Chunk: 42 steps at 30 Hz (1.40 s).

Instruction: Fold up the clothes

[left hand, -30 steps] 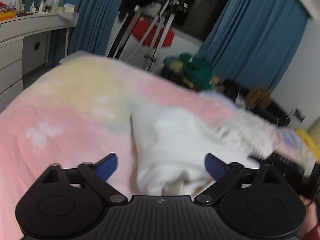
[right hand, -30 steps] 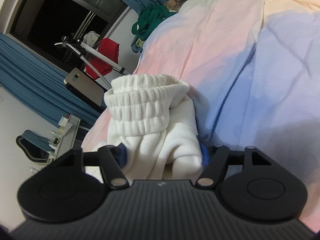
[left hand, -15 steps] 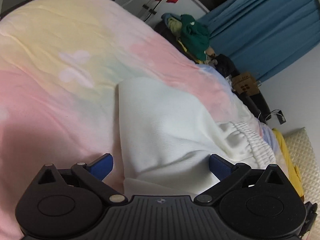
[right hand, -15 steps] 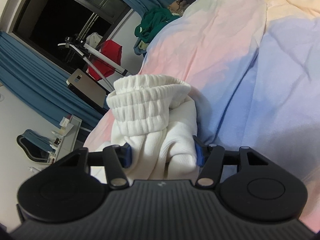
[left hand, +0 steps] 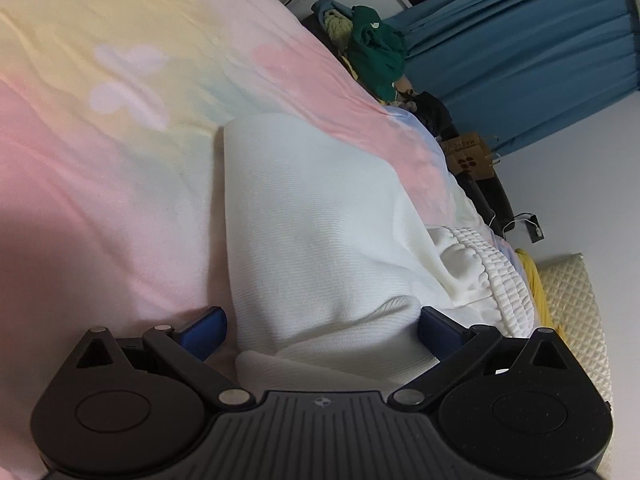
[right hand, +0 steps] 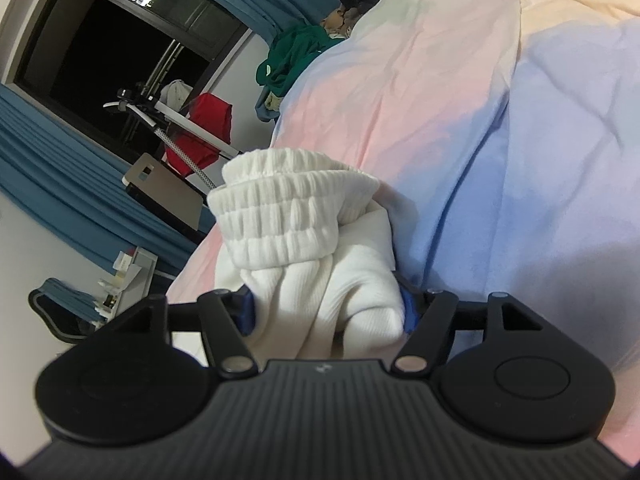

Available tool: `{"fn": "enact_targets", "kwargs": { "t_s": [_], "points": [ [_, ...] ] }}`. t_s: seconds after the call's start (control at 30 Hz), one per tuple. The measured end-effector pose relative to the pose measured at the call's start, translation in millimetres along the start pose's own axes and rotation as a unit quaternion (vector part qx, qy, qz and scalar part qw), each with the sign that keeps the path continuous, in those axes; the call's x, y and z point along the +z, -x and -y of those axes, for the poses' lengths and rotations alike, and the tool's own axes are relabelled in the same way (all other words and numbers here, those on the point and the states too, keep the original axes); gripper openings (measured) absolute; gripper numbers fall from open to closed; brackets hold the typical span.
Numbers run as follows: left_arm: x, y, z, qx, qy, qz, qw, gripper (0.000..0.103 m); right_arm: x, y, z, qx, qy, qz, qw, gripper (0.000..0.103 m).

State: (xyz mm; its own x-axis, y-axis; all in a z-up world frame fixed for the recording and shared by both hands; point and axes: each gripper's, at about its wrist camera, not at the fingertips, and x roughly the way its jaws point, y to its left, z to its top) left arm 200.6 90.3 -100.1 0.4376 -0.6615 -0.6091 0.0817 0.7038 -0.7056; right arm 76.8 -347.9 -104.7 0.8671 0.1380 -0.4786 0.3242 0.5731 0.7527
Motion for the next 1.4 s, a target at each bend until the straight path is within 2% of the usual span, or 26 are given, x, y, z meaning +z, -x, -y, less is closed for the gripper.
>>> {"fn": "enact_targets", "kwargs": {
  "t_s": [0.1,0.3,0.5,0.73,1.0,1.2,1.4],
  "points": [
    [2.5,-3.8,1.5,-0.004,-0.004,-0.008,0.9999,0.098,0.3,0.9,-1.1,-0.003,-0.002,-0.003,1.000,0.068],
    [4.6,-8.6,5.7,-0.004,-0.003,0.004,1.0000,0.095,3.0,3.1,-4.2,-0.009,0.009,-0.008,1.000,0.067],
    [-1.6,1.7,8.8,0.007,-0.009,0.010,0.9999,0.090,2.7,7.9,-5.1,-0.014,0.020,-0.013,1.000,0.061],
    [-11.1,7.2,29.0,0.055,-0.024,0.032,0.9977,0.079,5.8,15.4,-6.8,-0.004,0.028,-0.019,0.999,0.052],
    [-21.6,26.7,71.3,0.108,-0.067,0.050,0.9906,0.062,15.3,32.1,-19.1,0.038,0.039,-0.010,0.998,0.047],
    [-17.9,44.9,112.2,0.102,-0.075,0.053,0.9905,0.059,38.0,55.4,-32.2,0.083,0.045,0.017,0.995,0.045],
    [1.7,47.7,187.3,0.075,-0.113,0.086,0.9869,0.059,87.8,74.9,-33.5,0.127,0.030,0.072,0.989,0.045]
  ]
}}
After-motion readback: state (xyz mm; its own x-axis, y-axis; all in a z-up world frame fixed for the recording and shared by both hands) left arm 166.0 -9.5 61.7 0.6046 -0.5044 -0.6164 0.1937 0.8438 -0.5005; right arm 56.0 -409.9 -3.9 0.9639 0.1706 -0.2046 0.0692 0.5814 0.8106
